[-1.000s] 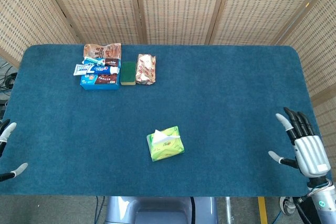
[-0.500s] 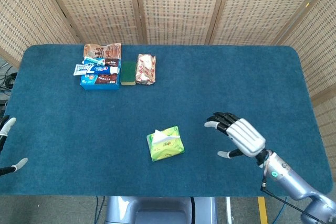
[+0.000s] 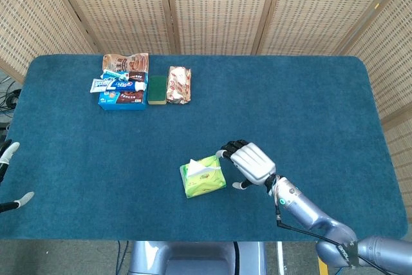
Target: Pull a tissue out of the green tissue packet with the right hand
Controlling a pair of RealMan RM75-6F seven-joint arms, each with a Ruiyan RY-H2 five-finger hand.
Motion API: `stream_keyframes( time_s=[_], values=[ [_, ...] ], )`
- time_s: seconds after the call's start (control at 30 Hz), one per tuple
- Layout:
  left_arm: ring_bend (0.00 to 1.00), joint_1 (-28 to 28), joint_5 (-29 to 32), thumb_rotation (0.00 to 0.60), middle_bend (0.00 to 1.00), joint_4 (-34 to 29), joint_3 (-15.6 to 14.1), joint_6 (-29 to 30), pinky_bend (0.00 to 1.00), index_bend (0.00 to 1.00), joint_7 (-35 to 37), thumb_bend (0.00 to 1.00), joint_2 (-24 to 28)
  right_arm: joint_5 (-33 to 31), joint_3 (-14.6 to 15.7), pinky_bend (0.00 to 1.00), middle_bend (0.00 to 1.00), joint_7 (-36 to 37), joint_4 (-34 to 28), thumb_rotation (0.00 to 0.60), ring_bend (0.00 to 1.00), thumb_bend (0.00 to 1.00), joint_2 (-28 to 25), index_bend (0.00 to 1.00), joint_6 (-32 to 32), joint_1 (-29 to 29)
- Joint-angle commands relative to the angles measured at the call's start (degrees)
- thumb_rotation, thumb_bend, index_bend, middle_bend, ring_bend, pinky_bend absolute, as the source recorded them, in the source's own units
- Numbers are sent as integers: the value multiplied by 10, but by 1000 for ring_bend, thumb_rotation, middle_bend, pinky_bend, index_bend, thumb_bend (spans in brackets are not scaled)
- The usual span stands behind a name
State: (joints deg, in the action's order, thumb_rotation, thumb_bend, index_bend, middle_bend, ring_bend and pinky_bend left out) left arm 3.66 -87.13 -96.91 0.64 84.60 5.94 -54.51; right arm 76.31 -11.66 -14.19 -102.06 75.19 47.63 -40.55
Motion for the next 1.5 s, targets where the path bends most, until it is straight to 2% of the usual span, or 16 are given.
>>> stream_keyframes(
  time_s=[0.03, 0.17, 0.4, 0.53, 0.6, 0.77, 0.9, 1.03, 1.13, 1.23, 1.33, 1.43, 1.5],
  values=[
    [0, 1, 1, 600, 0, 0, 0, -2, 0, 0, 1, 0, 1, -60, -4, 304, 344, -59, 1, 600, 275, 169, 30, 320, -13, -23],
    [0, 3, 2, 600, 0, 0, 0, -6, 0, 0, 4, 0, 2, -104, -2, 343, 404, -100, 6, 600, 334, 253, 55, 380, -6, -38],
    [0, 5, 8, 600, 0, -3, 2, -12, 0, 0, 6, 0, 4, -165, -10, 422, 634, -124, 31, 600, 526, 500, 94, 610, 8, -62],
    [0, 8, 12, 600, 0, -3, 3, -18, 0, 0, 6, 0, 4, -168, -10, 427, 674, -117, 32, 600, 555, 676, 95, 662, 9, -67],
    [0, 9, 11, 600, 0, -3, 2, -21, 0, 0, 6, 0, 5, -162, -9, 427, 681, -113, 36, 600, 556, 706, 96, 672, 13, -69],
    [0, 8, 12, 600, 0, -1, 2, -20, 0, 0, 13, 0, 6, -135, -14, 427, 703, -94, 31, 600, 562, 738, 93, 698, 36, -66],
    [0, 8, 10, 600, 0, 1, 1, -19, 0, 0, 16, 0, 7, -97, -29, 427, 708, -71, -2, 600, 566, 749, 68, 702, 67, -57],
    [0, 7, 6, 600, 0, 3, 0, -17, 0, 0, 22, 0, 8, -69, -68, 427, 709, -54, -43, 600, 566, 749, 22, 703, 113, -49],
    [0, 5, 3, 600, 0, 3, -1, -12, 0, 0, 25, 0, 9, -58, -98, 437, 711, -55, -47, 600, 567, 750, -4, 704, 140, -50],
    [0, 4, 1, 600, 0, 4, -2, -9, 0, 0, 29, 0, 10, -44, -126, 445, 711, -60, -20, 600, 567, 749, -16, 704, 174, -53],
    [0, 4, 0, 600, 0, 4, -2, -10, 0, 0, 28, 0, 10, -39, -140, 445, 711, -66, 29, 600, 567, 749, -10, 704, 197, -58],
    [0, 5, 1, 600, 0, 3, -2, -12, 0, 0, 26, 0, 9, -50, -137, 445, 711, -75, 97, 600, 567, 750, 9, 704, 207, -63],
    [0, 5, 1, 600, 0, 2, -1, -11, 0, 0, 25, 0, 9, -55, -123, 445, 710, -77, 153, 600, 567, 750, 31, 704, 205, -65]
  ],
)
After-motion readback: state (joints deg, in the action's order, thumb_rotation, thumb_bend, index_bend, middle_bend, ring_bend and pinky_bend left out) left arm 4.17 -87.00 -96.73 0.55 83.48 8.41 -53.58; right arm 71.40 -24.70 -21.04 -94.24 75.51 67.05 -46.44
